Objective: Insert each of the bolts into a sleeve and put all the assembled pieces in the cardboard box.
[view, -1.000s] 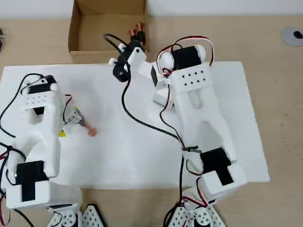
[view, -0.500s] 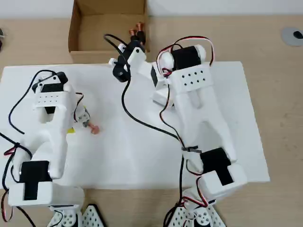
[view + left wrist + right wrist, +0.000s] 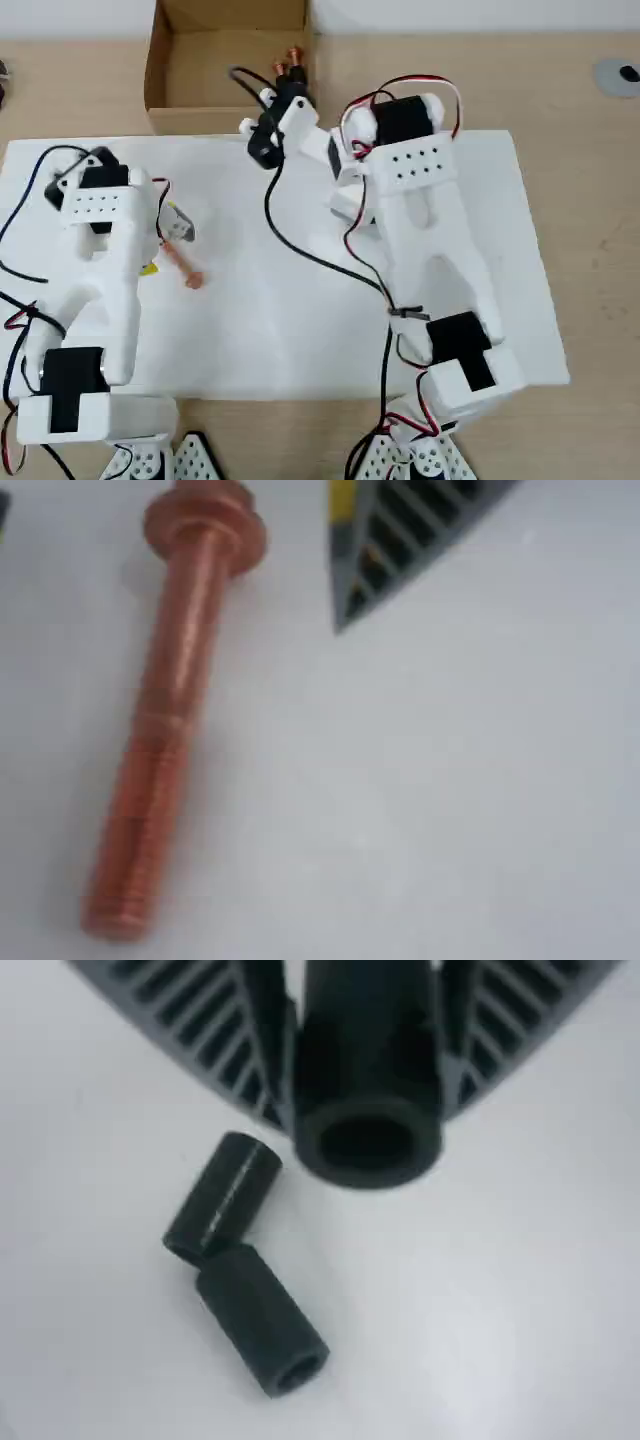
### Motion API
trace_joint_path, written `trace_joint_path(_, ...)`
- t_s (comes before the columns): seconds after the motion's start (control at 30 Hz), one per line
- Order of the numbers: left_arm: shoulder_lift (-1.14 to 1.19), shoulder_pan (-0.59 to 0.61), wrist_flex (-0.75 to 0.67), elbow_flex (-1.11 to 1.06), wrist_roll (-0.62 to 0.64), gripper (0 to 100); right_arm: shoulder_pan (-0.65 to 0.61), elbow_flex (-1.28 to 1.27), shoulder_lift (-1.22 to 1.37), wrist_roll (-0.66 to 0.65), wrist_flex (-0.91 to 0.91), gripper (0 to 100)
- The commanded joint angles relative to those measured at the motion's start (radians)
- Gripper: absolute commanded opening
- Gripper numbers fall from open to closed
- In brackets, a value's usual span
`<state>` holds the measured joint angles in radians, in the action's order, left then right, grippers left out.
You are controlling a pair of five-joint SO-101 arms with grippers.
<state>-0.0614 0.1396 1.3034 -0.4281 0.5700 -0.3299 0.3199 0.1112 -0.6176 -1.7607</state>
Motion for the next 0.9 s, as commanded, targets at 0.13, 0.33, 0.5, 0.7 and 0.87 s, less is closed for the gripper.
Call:
trace_joint_path(0.13, -0.038, 0.043, -0.087, -0.071, 0.048, 25, 0.022, -0.001, -0.056, -0.011, -0.006, 1.1)
trace_joint_path(0.33, -0.038, 0.02, -0.121, -0.08, 0.041, 25, 0.018, -0.001, -0.056, -0.011, -0.006, 1.1)
trace_joint_path(0.5, -0.038, -0.061, -0.123, -0.083, 0.04, 25, 0.018, -0.001, -0.056, -0.011, -0.006, 1.1)
trace_joint_path(0.7, -0.036, -0.077, -0.155, -0.112, 0.04, 25, 0.022, -0.001, -0.058, -0.011, -0.006, 1.1)
trace_joint_path(0.87, -0.036, -0.078, -0.219, -0.18, 0.04, 24, 0.024, -0.001, -0.058, -0.011, -0.006, 1.1)
